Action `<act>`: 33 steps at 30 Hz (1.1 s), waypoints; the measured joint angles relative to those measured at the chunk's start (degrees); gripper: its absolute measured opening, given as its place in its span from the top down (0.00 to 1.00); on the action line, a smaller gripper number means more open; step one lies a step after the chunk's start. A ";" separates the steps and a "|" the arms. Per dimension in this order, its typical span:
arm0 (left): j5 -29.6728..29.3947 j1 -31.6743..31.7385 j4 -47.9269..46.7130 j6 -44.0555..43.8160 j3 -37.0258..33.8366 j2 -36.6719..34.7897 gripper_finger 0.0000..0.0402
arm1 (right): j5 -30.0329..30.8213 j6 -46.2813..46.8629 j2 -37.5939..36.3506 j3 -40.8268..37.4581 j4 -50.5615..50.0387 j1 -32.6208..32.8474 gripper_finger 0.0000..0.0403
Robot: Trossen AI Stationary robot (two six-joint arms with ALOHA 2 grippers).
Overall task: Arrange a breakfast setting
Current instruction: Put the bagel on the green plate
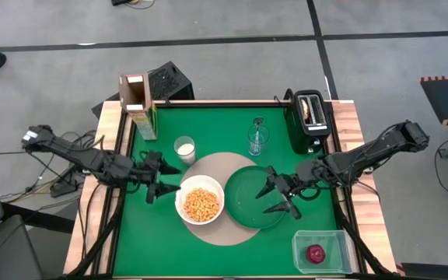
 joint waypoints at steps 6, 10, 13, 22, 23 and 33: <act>-6.04 -7.70 9.43 0.98 -0.02 8.26 0.21 | 4.94 3.69 0.00 6.24 -11.70 4.08 0.31; -8.79 -11.18 17.54 3.59 -0.02 14.64 0.21 | 7.75 7.95 -0.02 9.88 -18.66 7.72 0.31; -10.25 -12.77 23.78 6.04 -0.02 19.46 0.21 | 10.66 11.51 -0.02 11.48 -21.89 10.58 0.31; -10.52 -14.57 40.65 6.93 -0.02 32.12 0.21 | 17.05 19.27 -0.44 12.33 -23.88 16.69 0.31; -10.57 -14.57 42.12 6.82 0.18 33.48 0.21 | 17.60 19.98 -1.16 12.79 -25.83 16.69 0.31; -10.80 -14.37 42.91 12.47 8.13 43.33 0.21 | 32.93 25.55 -10.29 25.00 -56.07 6.10 0.31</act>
